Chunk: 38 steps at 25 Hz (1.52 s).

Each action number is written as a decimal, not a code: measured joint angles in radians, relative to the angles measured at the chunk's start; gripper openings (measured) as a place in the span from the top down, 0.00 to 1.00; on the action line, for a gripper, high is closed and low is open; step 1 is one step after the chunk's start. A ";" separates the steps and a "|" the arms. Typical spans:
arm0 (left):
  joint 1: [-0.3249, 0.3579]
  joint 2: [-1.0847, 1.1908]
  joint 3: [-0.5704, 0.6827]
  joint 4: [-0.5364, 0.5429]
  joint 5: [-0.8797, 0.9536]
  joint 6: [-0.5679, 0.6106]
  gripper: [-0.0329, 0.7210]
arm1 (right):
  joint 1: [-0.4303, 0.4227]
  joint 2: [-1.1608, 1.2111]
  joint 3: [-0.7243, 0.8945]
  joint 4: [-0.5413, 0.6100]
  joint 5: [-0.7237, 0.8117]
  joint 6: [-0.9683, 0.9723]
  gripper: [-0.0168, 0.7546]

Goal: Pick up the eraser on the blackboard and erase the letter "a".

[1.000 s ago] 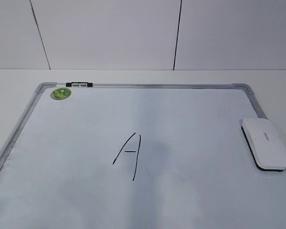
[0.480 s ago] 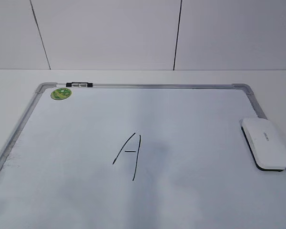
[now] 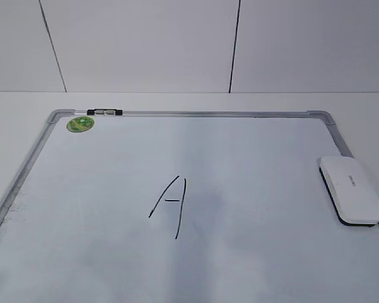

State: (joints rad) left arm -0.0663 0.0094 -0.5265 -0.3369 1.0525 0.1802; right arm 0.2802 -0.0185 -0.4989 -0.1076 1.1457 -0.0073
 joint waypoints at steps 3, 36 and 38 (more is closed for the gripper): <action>0.007 0.000 0.000 0.000 0.000 0.000 0.64 | -0.007 0.000 0.000 -0.002 0.000 0.000 0.21; 0.151 0.000 0.000 0.000 0.000 0.000 0.64 | -0.224 0.000 0.000 -0.002 0.000 0.002 0.21; 0.151 0.000 0.000 0.000 0.000 0.000 0.64 | -0.224 0.000 0.000 -0.002 0.000 0.002 0.21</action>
State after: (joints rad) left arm 0.0851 0.0094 -0.5265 -0.3369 1.0525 0.1802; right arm 0.0559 -0.0185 -0.4989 -0.1092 1.1457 -0.0056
